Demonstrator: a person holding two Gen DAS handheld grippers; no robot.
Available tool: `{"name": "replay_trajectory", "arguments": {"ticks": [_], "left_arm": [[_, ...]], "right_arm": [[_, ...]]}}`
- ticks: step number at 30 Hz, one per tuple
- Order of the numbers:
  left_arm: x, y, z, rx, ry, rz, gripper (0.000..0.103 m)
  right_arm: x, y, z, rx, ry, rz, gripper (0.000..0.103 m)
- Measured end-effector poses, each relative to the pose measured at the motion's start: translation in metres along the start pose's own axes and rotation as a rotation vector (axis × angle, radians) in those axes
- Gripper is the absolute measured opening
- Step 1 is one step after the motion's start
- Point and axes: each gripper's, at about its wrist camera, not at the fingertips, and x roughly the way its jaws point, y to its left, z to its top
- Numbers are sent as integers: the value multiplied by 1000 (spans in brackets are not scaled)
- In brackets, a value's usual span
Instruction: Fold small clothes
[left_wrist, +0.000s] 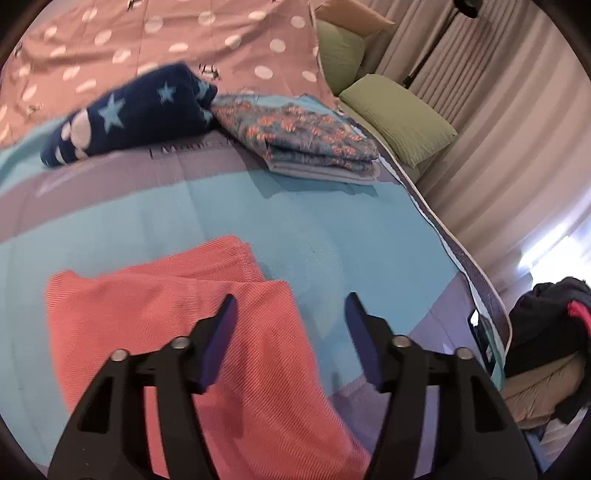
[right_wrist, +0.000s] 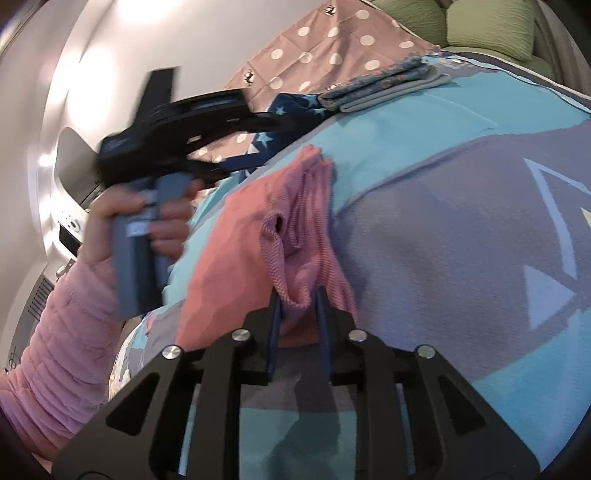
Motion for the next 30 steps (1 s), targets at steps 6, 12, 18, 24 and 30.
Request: {"name": "replay_trajectory", "arguments": {"ticks": [6, 12, 18, 24, 30], "left_arm": [[-49, 28, -30, -1, -65, 18, 78], [-94, 57, -92, 37, -159, 210, 82], [-122, 75, -153, 42, -191, 299, 90], [-118, 67, -190, 129, -133, 284, 90], [-99, 69, -203, 120, -84, 287, 90]], "right_arm": [[-3, -2, -2, -11, 12, -1, 25], [-20, 26, 7, -144, -53, -11, 25], [-11, 60, 9, -286, -28, 19, 24], [26, 55, 12, -264, 93, 27, 15], [41, 1, 19, -58, 153, -123, 0]]}}
